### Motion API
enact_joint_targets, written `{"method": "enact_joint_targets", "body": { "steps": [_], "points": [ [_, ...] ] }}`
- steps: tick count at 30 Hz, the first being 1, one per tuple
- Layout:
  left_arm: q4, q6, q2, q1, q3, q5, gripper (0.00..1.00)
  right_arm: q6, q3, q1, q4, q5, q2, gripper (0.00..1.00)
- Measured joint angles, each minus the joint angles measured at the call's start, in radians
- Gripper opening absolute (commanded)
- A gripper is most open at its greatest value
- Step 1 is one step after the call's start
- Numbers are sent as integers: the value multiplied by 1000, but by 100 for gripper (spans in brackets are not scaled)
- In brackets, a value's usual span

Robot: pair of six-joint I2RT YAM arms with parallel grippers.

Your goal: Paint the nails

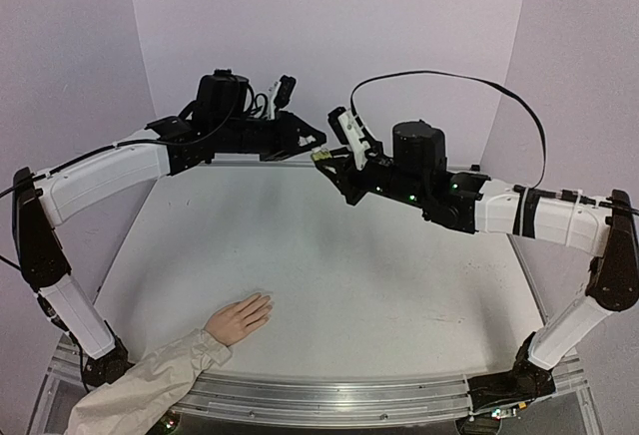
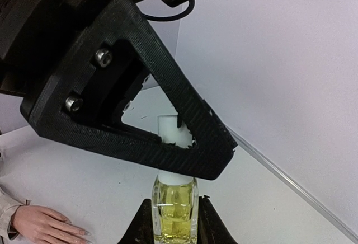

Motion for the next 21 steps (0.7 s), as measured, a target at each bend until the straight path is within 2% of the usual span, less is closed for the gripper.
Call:
{"method": "enact_joint_targets", "body": {
  "steps": [5, 8, 12, 16, 18, 20, 21],
  "points": [
    [-1, 85, 1, 12, 0, 69, 2, 5, 0, -5, -5, -44, -1, 0],
    [0, 192, 1, 48, 2, 235, 0, 41, 0, -41, -6, -179, -10, 0],
    [9, 338, -3, 95, 7, 548, 0, 156, 25, -101, -13, -530, -13, 0],
    [13, 428, -8, 109, 84, 820, 0, 354, 151, -124, 19, -883, 45, 0],
    [21, 454, -13, 107, 130, 896, 0, 436, 187, -120, 96, -977, 68, 0],
    [33, 469, -16, 99, 149, 937, 1, 470, 187, -113, 138, -1008, 66, 0],
    [35, 475, -16, 94, 151, 949, 6, 480, 183, -110, 150, -1019, 64, 0]
  ]
}}
